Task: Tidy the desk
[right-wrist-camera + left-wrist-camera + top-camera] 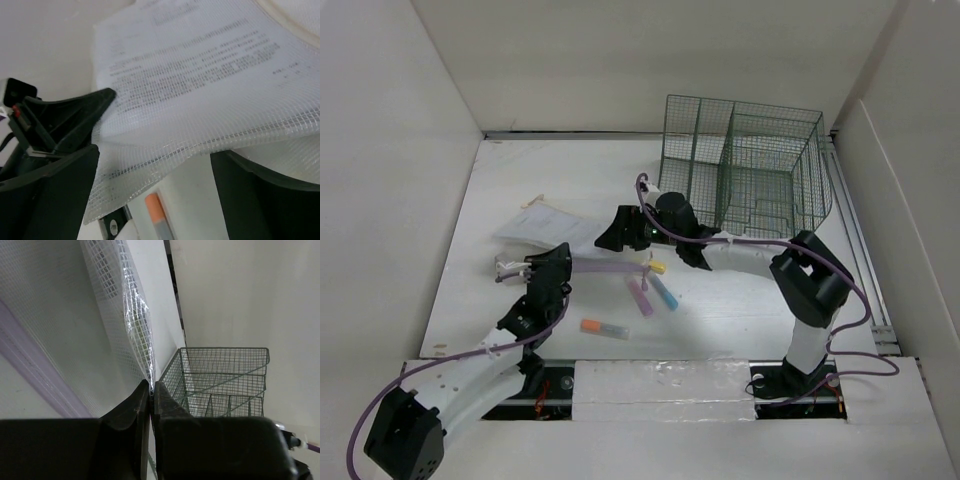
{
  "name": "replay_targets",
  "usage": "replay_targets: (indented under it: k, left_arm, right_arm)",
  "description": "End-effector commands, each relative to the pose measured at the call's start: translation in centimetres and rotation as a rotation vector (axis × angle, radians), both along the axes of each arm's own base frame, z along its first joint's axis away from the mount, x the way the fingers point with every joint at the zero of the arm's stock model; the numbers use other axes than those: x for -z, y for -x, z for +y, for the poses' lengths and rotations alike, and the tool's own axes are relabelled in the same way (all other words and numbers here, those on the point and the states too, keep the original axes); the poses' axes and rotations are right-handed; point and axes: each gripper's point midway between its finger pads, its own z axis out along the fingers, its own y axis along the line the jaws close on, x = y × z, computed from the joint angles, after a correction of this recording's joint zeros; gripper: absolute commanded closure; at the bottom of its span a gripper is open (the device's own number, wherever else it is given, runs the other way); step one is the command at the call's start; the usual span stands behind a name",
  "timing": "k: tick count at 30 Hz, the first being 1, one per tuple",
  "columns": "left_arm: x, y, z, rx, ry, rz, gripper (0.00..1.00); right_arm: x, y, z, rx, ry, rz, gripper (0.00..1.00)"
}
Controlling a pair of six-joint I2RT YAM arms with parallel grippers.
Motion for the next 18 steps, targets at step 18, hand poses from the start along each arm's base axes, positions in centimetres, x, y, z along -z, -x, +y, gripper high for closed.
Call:
replay_targets:
  k: [18]
  left_arm:
    - [-2.4,0.9,-2.2,0.153,0.059,-0.120,1.00]
  right_arm:
    - [1.2,0.8,4.4,0.013,-0.061,0.194,0.00]
